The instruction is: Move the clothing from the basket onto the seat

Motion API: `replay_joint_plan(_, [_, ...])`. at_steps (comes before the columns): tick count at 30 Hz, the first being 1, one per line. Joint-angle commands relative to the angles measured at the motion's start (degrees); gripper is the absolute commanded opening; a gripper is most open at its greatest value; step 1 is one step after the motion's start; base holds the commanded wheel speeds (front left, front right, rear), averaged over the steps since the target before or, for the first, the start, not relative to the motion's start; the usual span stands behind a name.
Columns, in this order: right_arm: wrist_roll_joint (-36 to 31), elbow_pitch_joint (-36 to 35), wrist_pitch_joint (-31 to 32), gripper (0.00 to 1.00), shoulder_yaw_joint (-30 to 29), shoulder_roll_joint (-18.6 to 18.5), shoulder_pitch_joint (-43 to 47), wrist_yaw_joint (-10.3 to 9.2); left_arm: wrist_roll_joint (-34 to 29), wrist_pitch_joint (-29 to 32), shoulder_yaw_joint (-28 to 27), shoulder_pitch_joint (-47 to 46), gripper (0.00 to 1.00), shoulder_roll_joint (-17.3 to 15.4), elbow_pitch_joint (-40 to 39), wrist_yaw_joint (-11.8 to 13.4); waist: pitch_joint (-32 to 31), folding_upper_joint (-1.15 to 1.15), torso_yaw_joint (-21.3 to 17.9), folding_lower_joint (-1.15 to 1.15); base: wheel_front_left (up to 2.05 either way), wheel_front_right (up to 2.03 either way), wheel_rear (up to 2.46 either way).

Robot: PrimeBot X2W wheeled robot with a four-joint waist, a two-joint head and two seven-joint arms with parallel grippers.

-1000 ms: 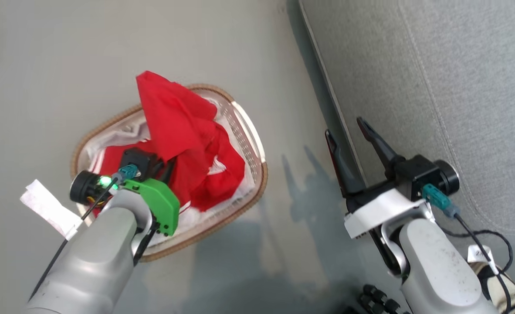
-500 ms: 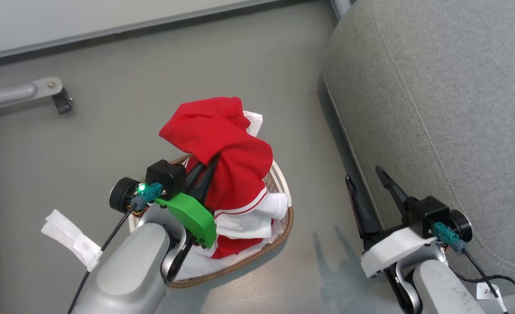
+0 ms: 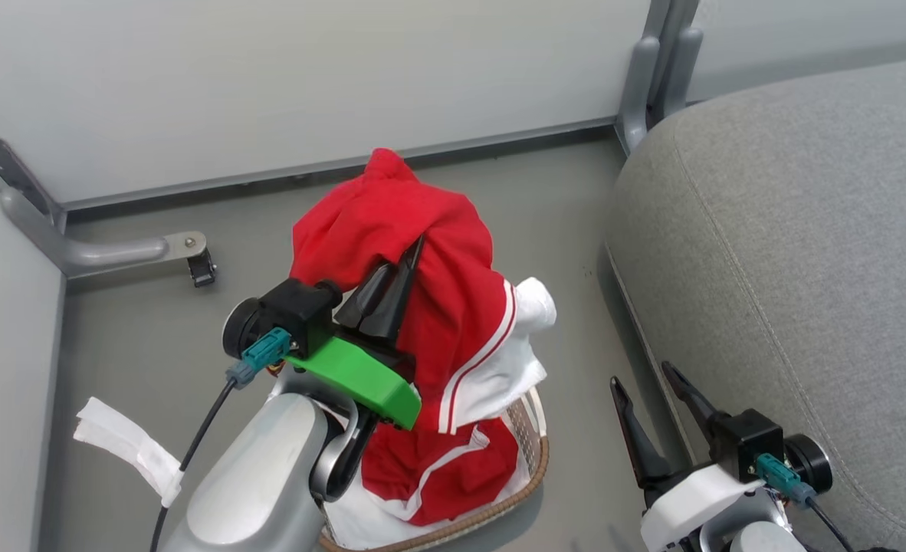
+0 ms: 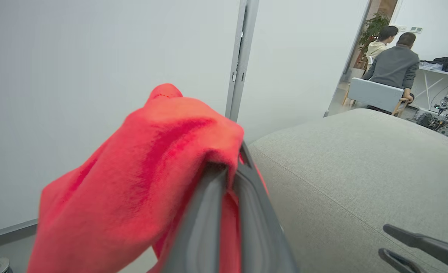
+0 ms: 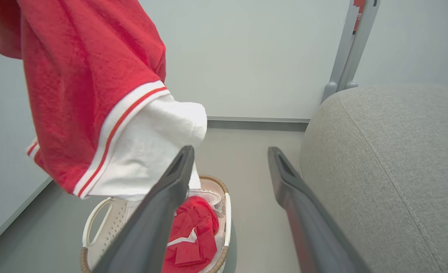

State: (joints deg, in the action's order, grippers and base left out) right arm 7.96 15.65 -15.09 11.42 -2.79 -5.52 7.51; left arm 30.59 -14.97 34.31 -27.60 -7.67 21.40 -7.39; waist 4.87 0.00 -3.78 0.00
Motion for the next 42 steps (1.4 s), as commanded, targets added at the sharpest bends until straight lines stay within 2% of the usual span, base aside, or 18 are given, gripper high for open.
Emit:
replay_joint_plan(1, [-0.24,0.15,-0.11,1.00,0.16,-0.25,1.35,-0.04,-0.75,-0.33,-0.28,1.07,0.00,0.46,-1.17,-0.18,-3.83,0.00,1.69,0.00,0.00,0.00,0.00])
replay_joint_plan(10, [0.72,-1.70,-0.11,1.00,2.38,-0.24,1.93,-0.04,-1.16,-0.28,-1.00,1.52,0.00,1.72,-5.89,-0.19,-5.46,0.00,2.40,0.00,0.00,0.00,0.00])
replay_joint_plan(20, [0.89,-8.33,-0.11,1.00,12.89,-0.23,-8.84,-0.04,-0.68,-0.28,0.99,1.59,0.00,2.65,-6.60,-0.19,-4.78,0.00,3.43,0.00,0.00,0.00,0.00])
replay_joint_plan(24, [0.43,-6.21,-0.11,1.00,16.06,-0.28,-13.69,-0.04,-0.18,-0.28,2.11,1.02,0.00,3.03,-6.22,-0.19,-4.47,0.00,4.31,0.00,0.00,0.00,0.00])
replay_joint_plan(29, [-0.80,-2.17,-0.10,1.00,16.62,-0.25,-17.37,-0.04,0.51,-0.29,3.70,0.27,0.00,3.42,-6.06,-0.19,-4.10,0.00,5.71,0.00,0.00,0.00,0.00])
replay_joint_plan(34, [-0.38,4.71,-0.07,1.00,17.52,-0.24,-18.87,-0.04,1.42,-0.28,5.41,-0.03,0.00,3.78,-6.25,-0.19,-4.02,0.00,7.19,0.00,0.00,0.00,0.00])
replay_joint_plan(35, [-0.01,5.86,-0.07,0.93,17.59,-0.23,-19.03,-0.04,1.60,-0.28,5.65,-0.07,0.00,3.84,-6.37,-0.19,-4.01,0.00,7.45,0.00,0.00,0.00,0.00])
replay_joint_plan(36, [0.50,6.98,-0.07,0.61,17.61,-0.23,-19.17,-0.04,1.69,-0.29,5.92,-0.11,0.00,3.89,-6.54,-0.19,-3.96,0.00,7.77,0.00,0.00,0.00,0.00])
replay_joint_plan(37, [1.34,7.56,-0.07,0.10,17.76,-0.23,-19.24,-0.04,1.76,-0.29,6.04,-0.11,0.00,3.91,-6.66,-0.19,-3.90,0.00,7.96,0.00,0.00,0.00,0.00])
replay_joint_plan(38, [1.95,7.91,-0.07,0.00,17.49,-0.25,-19.39,-0.04,1.90,-0.29,6.06,-0.01,0.00,3.88,-6.65,-0.19,-3.81,0.00,8.09,0.00,0.00,0.00,0.00])
replay_joint_plan(42, [3.85,6.96,-0.08,0.00,15.98,-0.26,-18.79,-0.04,1.46,-0.29,5.63,0.58,0.00,3.08,-5.81,-0.19,-3.37,0.00,7.91,0.00,0.00,0.00,0.00])
